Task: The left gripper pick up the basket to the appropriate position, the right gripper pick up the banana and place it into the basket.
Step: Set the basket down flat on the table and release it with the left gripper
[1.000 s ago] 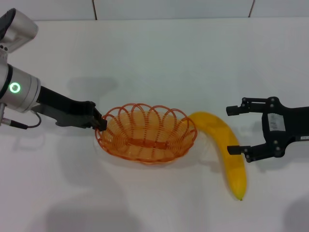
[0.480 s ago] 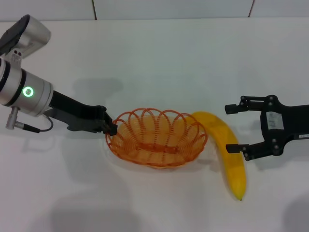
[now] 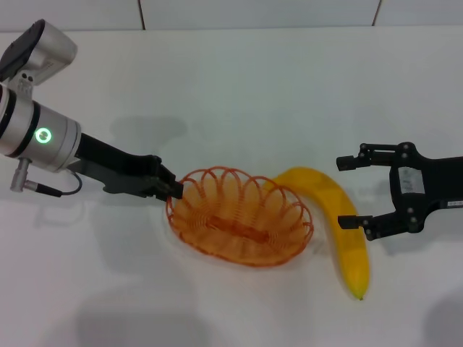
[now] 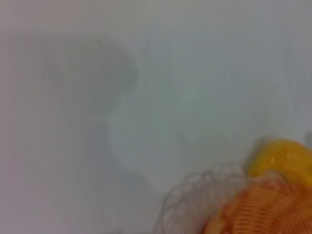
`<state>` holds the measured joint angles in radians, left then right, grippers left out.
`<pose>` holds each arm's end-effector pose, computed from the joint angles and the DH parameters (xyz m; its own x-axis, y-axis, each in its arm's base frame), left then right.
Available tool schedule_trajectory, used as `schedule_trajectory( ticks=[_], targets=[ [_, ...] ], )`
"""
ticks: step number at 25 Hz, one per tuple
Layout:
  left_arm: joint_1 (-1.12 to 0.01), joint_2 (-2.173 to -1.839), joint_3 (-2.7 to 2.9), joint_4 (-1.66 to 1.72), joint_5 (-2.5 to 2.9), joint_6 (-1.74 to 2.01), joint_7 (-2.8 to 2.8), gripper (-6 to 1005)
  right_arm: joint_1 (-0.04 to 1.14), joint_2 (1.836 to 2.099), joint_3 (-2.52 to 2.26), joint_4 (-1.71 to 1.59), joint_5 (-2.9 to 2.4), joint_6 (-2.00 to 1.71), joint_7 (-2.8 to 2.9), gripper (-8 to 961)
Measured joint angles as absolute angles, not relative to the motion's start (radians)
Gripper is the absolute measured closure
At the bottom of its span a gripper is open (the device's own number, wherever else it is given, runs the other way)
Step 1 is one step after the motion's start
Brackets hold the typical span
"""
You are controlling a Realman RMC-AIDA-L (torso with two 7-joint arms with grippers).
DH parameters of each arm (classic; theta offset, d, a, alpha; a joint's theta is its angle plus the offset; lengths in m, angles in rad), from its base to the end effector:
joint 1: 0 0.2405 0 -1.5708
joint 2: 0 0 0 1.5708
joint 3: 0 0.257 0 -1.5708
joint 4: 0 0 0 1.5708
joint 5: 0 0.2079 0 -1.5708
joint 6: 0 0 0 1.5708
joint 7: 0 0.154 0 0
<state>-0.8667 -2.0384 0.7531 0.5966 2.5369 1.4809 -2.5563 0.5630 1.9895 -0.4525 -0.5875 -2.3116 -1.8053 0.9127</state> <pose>-0.2234 0.3826 -0.0301 0.2760 0.9603 0.0402 0.9583 -0.2717 -0.0890 0.2837 0.3024 0.0201 0.9262 0.0062 -0.3770 -0.0620 -0.9837 -0.1686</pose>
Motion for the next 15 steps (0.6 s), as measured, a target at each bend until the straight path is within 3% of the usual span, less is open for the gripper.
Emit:
schedule_trajectory(
  ticks=[7, 10, 15],
  targets=[
    [-0.867, -2.038, 0.755, 0.595, 2.532, 1.49, -2.54, 788, 0.562, 1.99, -0.452, -0.588, -2.312, -1.806, 0.913, 69],
    [-0.867, -2.039, 0.756, 0.594, 2.527, 1.503, -2.53, 688, 0.562, 1.989, -0.452, -0.587, -2.312, -1.808, 0.913, 68],
    [-0.868, -2.039, 0.756, 0.592, 2.522, 1.521, -2.519, 615, 0.561, 1.988, -0.452, -0.588, -2.312, -1.81, 0.913, 67]
  ],
)
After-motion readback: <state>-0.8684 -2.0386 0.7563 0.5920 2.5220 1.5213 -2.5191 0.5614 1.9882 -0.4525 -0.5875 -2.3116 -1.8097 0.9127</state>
